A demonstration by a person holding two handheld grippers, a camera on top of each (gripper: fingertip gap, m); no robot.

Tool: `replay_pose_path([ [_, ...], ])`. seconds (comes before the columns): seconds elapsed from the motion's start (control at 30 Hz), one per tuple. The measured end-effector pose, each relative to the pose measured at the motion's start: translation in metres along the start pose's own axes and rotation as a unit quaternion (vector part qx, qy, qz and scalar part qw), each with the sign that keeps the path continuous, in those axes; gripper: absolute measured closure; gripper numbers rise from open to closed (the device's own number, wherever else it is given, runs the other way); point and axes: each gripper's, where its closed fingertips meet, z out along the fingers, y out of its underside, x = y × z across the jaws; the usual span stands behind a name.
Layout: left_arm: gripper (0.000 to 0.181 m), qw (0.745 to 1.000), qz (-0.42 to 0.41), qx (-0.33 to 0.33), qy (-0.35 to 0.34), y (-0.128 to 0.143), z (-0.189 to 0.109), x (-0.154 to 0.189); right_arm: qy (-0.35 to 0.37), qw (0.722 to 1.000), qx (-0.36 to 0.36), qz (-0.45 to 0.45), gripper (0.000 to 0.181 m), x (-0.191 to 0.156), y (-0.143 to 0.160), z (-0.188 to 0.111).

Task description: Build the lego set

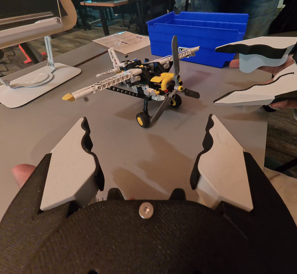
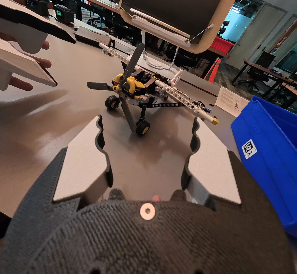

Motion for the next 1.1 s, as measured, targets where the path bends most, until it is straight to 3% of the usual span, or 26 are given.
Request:
replay_pose_path([
  [0.7, 0.044, 1.000, -0.004, -0.005, 0.001, 0.002, 0.000, -0.001, 0.009, 1.000, -0.003, -0.003, 0.074, 0.005, 0.002, -0.002],
  [0.87, 0.051, 1.000, 0.008, 0.006, 0.005, -0.001, -0.001, 0.002, 0.009, 1.000, 0.001, -0.018, 0.088, 0.001, -0.001, -0.002],
  [1.0, 0.059, 1.000, 0.018, 0.020, 0.003, -0.003, 0.000, 0.004, 0.011, 1.000, 0.009, -0.028, 0.090, -0.004, -0.004, 0.000],
  [1.1, 0.078, 0.999, 0.029, 0.044, -0.002, -0.009, -0.001, 0.005, 0.018, 0.999, 0.024, -0.038, 0.102, -0.005, -0.009, -0.002],
])
